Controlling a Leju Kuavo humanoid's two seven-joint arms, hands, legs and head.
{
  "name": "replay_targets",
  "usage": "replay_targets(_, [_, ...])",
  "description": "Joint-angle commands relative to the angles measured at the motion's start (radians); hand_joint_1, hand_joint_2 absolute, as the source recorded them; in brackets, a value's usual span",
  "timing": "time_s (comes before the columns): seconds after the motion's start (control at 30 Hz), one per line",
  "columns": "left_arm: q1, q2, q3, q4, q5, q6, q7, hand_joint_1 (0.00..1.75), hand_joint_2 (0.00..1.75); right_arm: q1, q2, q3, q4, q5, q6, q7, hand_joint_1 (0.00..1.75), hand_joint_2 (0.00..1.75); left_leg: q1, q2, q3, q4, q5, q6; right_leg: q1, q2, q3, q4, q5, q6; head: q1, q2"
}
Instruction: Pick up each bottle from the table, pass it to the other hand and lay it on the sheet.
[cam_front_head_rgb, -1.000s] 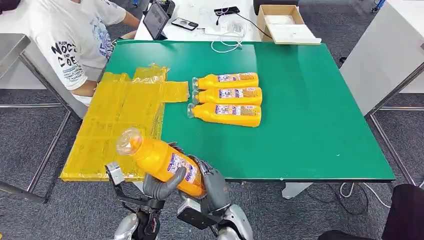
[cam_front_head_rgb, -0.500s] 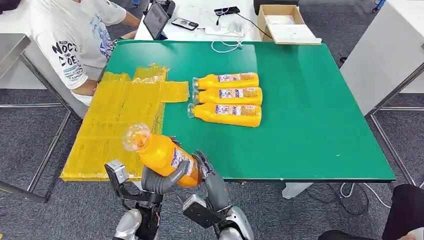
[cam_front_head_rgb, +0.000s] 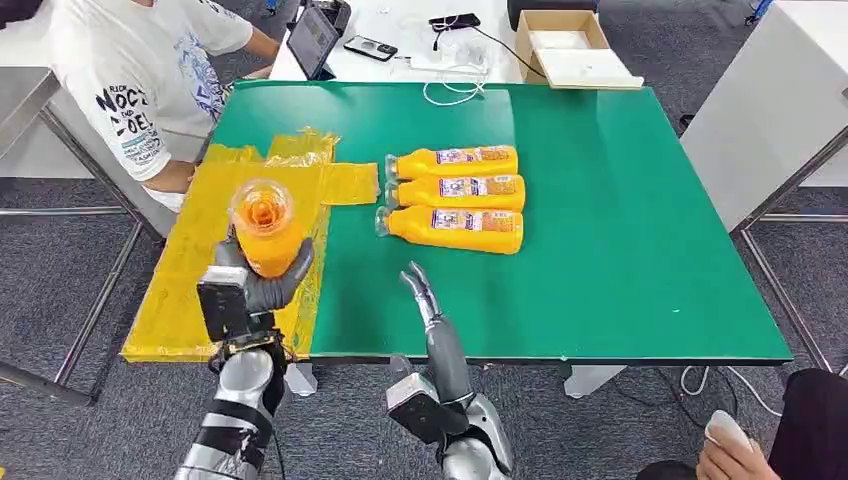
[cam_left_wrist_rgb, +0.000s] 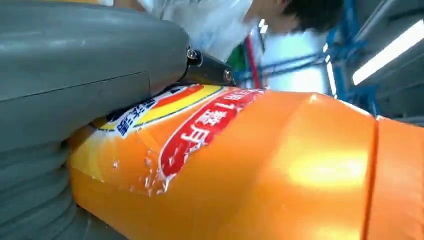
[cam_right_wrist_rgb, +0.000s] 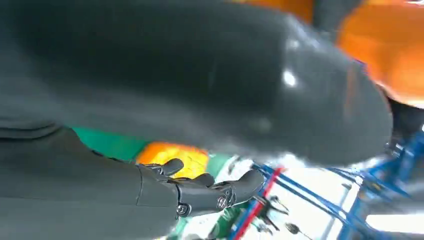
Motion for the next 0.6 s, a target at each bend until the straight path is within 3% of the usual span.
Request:
replay_targets(0.03, [-0.106, 0.04, 0.061, 0.167, -0.013, 0.01, -0.005, 1.75, 1.75, -0.016, -0.02, 0.001, -0.028, -0.007, -0.004, -0.002, 0.0, 0.0, 0.0, 0.001, 0.005, -0.001, -0.001, 0.001, 0.0, -0.001, 0.005, -0.001, -0.001, -0.002, 0.0, 0.0])
replay_targets(0.2, [-0.217, 0.102, 0.094, 0.359, -0.237, 0.186, 0.054, 1.75, 1.75, -0.002, -0.016, -0.005, -0.115, -0.066, -0.085, -0.057, 0.0, 0.0, 0.0, 0.0, 0.003, -0.001, -0.001, 0.0, 0.0, -0.001, 0.003, 0.0, -0.001, -0.002, 0.0, 0.0])
replay_targets(0.37, [-0.325, 0.177, 0.22, 0.583, -0.777, 0.213, 0.252, 1.75, 1.75, 0.001, -0.011, -0.034, -0.184, -0.14, -0.117, -0.07, 0.0, 0.0, 0.0, 0.003, 0.003, -0.001, -0.001, 0.0, 0.0, 0.002, 0.002, 0.0, 0.0, -0.002, 0.0, 0.0])
replay_targets(0.47, [-0.405, 0.228, 0.184, 0.756, -0.917, 0.212, 0.362, 1.75, 1.75, 0.005, -0.008, -0.051, -0.215, -0.17, -0.125, -0.078, 0.0, 0.0, 0.0, 0.002, 0.005, -0.001, 0.0, 0.0, 0.001, 0.0, 0.003, 0.0, -0.001, -0.003, 0.0, 0.0])
replay_targets(0.6, [-0.45, 0.278, 0.091, 0.844, -1.091, 0.144, 0.505, 1.75, 1.75, 0.0, -0.006, -0.062, -0.224, -0.186, -0.123, -0.078, 0.0, 0.0, 0.0, 0.003, 0.005, 0.0, -0.001, 0.0, 0.001, 0.0, 0.003, 0.0, -0.001, -0.002, 0.0, 0.0])
